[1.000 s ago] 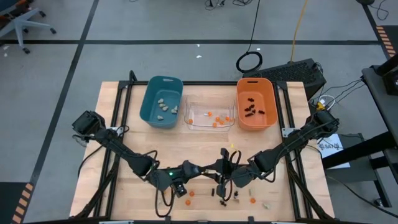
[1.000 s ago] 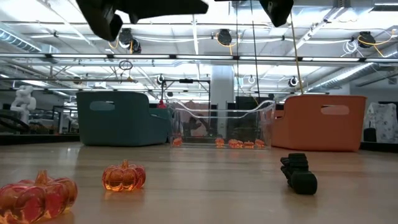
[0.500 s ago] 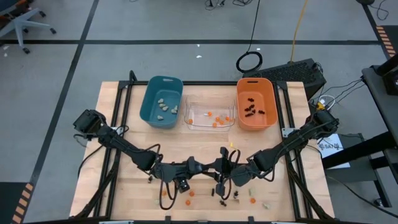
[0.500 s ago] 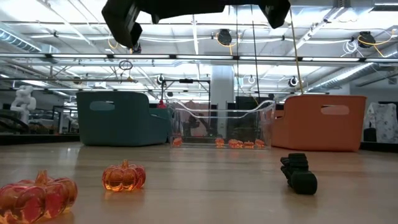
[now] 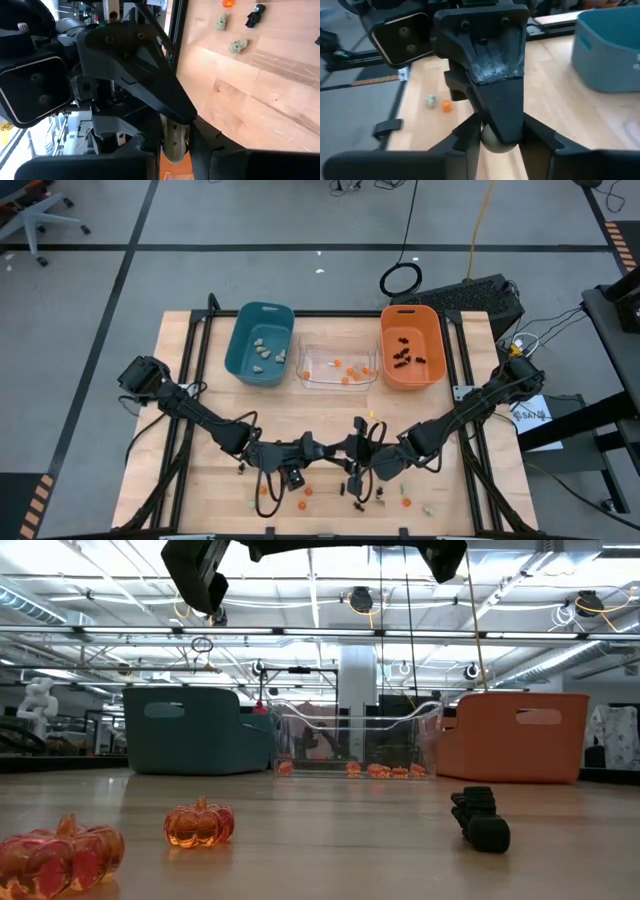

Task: Sort Halloween decoration
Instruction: Put the white skull toy into the blue bin

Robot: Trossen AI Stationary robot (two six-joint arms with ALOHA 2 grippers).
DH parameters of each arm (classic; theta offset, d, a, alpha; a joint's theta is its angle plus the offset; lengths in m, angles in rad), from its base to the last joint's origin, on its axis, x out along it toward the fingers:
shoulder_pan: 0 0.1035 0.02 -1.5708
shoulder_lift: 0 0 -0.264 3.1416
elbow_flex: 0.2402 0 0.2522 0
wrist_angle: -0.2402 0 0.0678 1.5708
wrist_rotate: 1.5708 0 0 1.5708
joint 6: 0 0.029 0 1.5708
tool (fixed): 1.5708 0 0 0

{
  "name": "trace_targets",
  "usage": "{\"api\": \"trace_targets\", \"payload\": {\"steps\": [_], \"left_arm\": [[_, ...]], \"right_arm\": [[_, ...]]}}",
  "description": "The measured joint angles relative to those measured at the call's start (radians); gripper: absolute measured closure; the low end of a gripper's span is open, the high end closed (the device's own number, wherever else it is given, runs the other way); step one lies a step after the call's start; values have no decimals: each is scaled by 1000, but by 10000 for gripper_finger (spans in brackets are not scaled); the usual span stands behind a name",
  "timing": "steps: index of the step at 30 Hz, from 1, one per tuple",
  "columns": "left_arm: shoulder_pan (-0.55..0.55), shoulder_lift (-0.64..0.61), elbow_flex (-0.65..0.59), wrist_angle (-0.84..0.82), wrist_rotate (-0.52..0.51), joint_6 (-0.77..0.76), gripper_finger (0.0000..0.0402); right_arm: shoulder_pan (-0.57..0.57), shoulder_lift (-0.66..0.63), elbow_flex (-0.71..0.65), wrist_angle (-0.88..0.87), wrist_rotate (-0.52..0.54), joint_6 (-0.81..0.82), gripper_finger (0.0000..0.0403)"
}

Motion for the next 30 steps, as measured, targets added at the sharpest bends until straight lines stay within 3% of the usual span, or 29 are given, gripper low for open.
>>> {"api": "trace_targets", "payload": {"steps": [9, 14, 19, 23, 26, 30], "left_arm": [[-4, 0, 0, -9, -12, -1, 349], [-26, 0, 0, -13, -42, -35, 349], [-55, 0, 0, -12, -125, -106, 349], [-70, 0, 0, 0, -156, -263, 349], [-78, 0, 0, 30, -236, -389, 349], [-81, 0, 0, 52, -307, -466, 349]], "right_arm": [[12, -1, 1, -38, 110, -45, 170], [41, -5, 1, -54, 153, -76, 126], [83, -32, 1, -100, 211, -94, 113], [124, -41, 1, -161, 226, -60, 113], [154, -41, 1, -201, 225, -37, 113], [176, -41, 1, -258, 225, 2, 113]]}}
